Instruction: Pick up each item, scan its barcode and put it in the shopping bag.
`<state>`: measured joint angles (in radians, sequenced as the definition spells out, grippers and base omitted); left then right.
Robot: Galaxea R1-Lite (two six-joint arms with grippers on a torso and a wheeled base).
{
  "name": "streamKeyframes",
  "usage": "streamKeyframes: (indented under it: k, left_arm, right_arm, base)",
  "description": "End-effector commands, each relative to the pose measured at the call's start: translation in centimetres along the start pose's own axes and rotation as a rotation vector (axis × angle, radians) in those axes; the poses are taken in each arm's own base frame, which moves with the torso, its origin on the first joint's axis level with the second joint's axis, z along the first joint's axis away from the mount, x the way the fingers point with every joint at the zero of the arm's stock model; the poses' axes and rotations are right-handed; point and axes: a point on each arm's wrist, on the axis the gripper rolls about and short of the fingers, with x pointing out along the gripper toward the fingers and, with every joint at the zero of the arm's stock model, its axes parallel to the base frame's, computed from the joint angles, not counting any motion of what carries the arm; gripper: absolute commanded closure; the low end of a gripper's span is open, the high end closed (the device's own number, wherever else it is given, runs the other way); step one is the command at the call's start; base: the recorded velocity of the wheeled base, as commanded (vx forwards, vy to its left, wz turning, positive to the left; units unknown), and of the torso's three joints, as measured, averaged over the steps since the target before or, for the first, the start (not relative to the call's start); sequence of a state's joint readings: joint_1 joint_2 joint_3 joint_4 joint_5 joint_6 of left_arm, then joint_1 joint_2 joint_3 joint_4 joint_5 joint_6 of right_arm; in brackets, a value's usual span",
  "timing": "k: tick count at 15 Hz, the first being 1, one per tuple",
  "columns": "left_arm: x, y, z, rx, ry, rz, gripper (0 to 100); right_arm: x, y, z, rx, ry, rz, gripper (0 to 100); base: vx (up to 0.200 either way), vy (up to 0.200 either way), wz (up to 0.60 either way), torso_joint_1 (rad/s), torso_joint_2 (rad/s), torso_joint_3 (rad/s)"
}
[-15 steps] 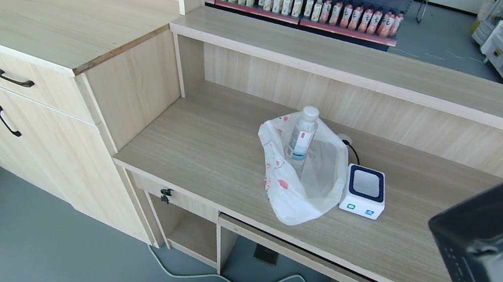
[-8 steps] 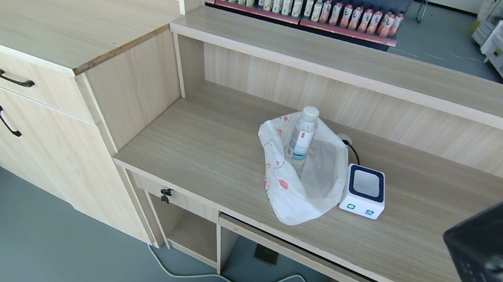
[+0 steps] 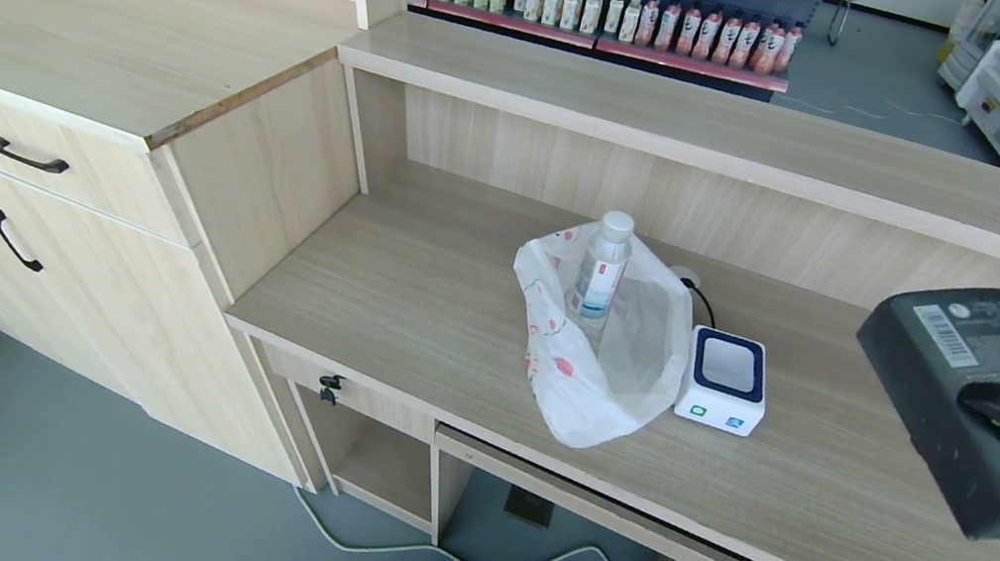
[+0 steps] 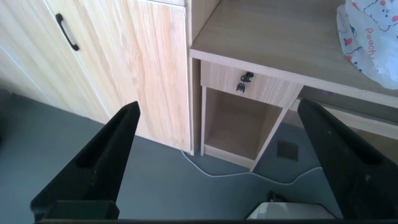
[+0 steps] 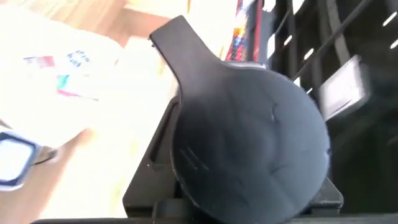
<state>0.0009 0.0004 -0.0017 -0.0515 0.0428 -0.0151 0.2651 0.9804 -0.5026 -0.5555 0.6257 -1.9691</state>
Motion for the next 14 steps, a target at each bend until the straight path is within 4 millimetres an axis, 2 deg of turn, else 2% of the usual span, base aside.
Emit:
streamKeyframes:
  k: [1,2,4,7,9,11,14]
  left_arm:
    - [0.0,0.0,0.0,0.0,-0.001,0.001,0]
    - [0.0,0.0,0.0,0.0,-0.001,0.001,0]
    - [0.0,0.0,0.0,0.0,0.001,0.001,0]
    - [0.0,0.0,0.0,0.0,0.001,0.001,0]
    - [0.0,0.0,0.0,0.0,-0.001,0.001,0]
    - [0.0,0.0,0.0,0.0,-0.001,0.001,0]
    - [0.0,0.0,0.0,0.0,0.001,0.001,0]
  right_arm:
    - [-2.9,0.7,-3.1,0.252,0.376,0.098,100]
    - [-4.2,0.9,-4.8,0.283,0.518,0.132,100]
    - [-6.3,2.0,-5.2,0.401,0.615,0.173,100]
    - [-6.4,2.5,-4.6,0.614,0.508,0.154,100]
    - [-6.5,2.3,-4.7,0.728,0.512,0.118,100]
    - [-6.6,2.1,-5.1,0.781,0.612,0.108,100]
    - [-5.8,1.1,-5.8,1.005,0.821,0.004,100]
  base:
    - [0.0,0.0,0.0,0.0,0.0,0.0]
    - [0.0,0.0,0.0,0.0,0.0,0.0]
    - [0.0,0.0,0.0,0.0,0.0,0.0]
    - [0.0,0.0,0.0,0.0,0.0,0.0]
    - [0.0,0.0,0.0,0.0,0.0,0.0]
    - [0.0,0.0,0.0,0.0,0.0,0.0]
    - [0.0,0.0,0.6,0.001,0.0,0.001]
